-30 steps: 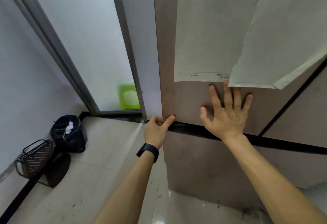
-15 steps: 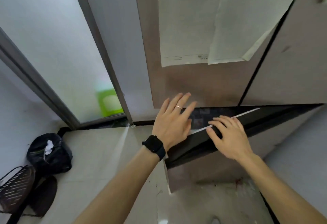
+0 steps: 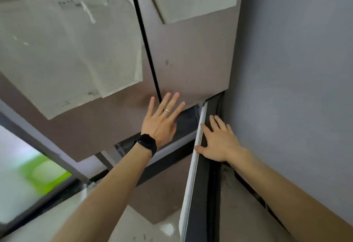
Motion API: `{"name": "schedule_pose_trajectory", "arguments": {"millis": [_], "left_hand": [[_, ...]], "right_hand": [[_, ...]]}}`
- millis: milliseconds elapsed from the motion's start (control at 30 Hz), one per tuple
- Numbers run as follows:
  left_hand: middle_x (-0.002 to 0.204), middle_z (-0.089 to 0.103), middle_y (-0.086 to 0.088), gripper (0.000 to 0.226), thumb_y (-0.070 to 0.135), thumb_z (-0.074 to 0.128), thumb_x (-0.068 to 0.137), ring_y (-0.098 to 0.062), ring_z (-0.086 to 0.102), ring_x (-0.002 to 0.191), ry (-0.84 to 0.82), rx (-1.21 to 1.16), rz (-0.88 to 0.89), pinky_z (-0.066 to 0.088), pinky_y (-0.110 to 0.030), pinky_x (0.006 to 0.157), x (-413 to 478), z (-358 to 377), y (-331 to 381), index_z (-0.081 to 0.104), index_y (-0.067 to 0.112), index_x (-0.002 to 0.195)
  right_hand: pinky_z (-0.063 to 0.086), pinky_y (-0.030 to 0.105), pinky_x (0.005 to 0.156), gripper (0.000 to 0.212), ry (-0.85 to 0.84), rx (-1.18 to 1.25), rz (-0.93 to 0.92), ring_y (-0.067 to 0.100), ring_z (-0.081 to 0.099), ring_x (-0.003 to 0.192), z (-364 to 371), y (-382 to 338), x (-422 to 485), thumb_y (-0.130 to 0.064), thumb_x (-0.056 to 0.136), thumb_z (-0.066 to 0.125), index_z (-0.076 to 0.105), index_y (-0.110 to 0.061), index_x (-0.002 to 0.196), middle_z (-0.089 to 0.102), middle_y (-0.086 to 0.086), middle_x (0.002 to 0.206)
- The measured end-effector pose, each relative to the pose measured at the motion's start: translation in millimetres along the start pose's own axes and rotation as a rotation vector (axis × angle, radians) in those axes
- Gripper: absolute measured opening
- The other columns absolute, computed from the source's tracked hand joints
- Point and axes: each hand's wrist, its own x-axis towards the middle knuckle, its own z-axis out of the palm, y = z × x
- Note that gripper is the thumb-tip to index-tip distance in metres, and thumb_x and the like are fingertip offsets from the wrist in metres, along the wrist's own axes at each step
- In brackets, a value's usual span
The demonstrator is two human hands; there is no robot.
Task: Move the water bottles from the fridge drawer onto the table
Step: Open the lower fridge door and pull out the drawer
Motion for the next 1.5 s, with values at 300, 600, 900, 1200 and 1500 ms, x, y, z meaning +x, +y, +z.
{"name": "schedule_pose_trajectory", "arguments": {"millis": [300, 600, 900, 1200, 1500], "left_hand": [[0.164, -0.026, 0.001, 0.086, 0.047, 0.048, 0.095, -0.021, -0.031, 0.148, -0.059, -0.078, -0.315, -0.016, -0.063, 0.115, 35.2, 25.3, 42.5, -0.004, 0.028, 0.161], [0.163, -0.029, 0.002, 0.088, 0.045, 0.051, 0.095, -0.021, -0.030, 0.149, -0.074, -0.052, -0.355, -0.012, -0.064, 0.117, 37.2, 23.7, 44.3, -0.008, 0.032, 0.159], [0.166, -0.021, 0.000, 0.100, 0.041, 0.067, 0.087, -0.023, -0.024, 0.151, -0.053, -0.003, -0.358, -0.033, -0.053, 0.110, 38.0, 29.0, 44.7, 0.000, 0.028, 0.160], [0.166, -0.021, -0.003, 0.106, 0.042, 0.072, 0.084, -0.026, -0.025, 0.151, -0.055, -0.004, -0.372, -0.029, -0.058, 0.110, 41.3, 36.8, 45.6, 0.001, 0.023, 0.161], [0.164, -0.028, -0.001, 0.106, 0.047, 0.067, 0.086, -0.024, -0.030, 0.149, -0.095, 0.016, -0.377, -0.019, -0.064, 0.113, 40.2, 32.8, 46.9, -0.007, 0.027, 0.159]], "right_hand": [[0.012, 0.055, 0.123, 0.067, -0.025, 0.091, 0.059, 0.023, -0.003, 0.155, 4.1, 72.9, -4.0, -0.048, 0.106, 0.024, 0.000, -0.017, 0.161, -0.006, 0.004, 0.168], [0.025, 0.054, 0.119, 0.068, 0.025, 0.059, 0.033, 0.026, 0.011, 0.153, 3.2, 123.3, -23.4, -0.023, 0.104, 0.036, -0.001, -0.019, 0.161, -0.009, 0.003, 0.168], [0.006, 0.059, 0.121, 0.080, 0.150, -0.096, 0.195, 0.027, -0.001, 0.154, -0.2, 161.8, -22.6, -0.019, 0.098, 0.048, -0.001, -0.016, 0.161, -0.002, 0.002, 0.169], [0.003, 0.057, 0.122, 0.069, 0.268, -0.127, 0.270, 0.024, -0.005, 0.155, 10.1, 205.8, -2.5, -0.039, 0.105, 0.028, -0.006, -0.016, 0.160, -0.006, 0.000, 0.169], [0.003, 0.054, 0.121, 0.077, 0.377, -0.136, 0.265, 0.021, 0.000, 0.155, 17.7, 218.7, 4.0, -0.024, 0.099, 0.044, -0.001, -0.017, 0.161, 0.001, -0.001, 0.169]]}}
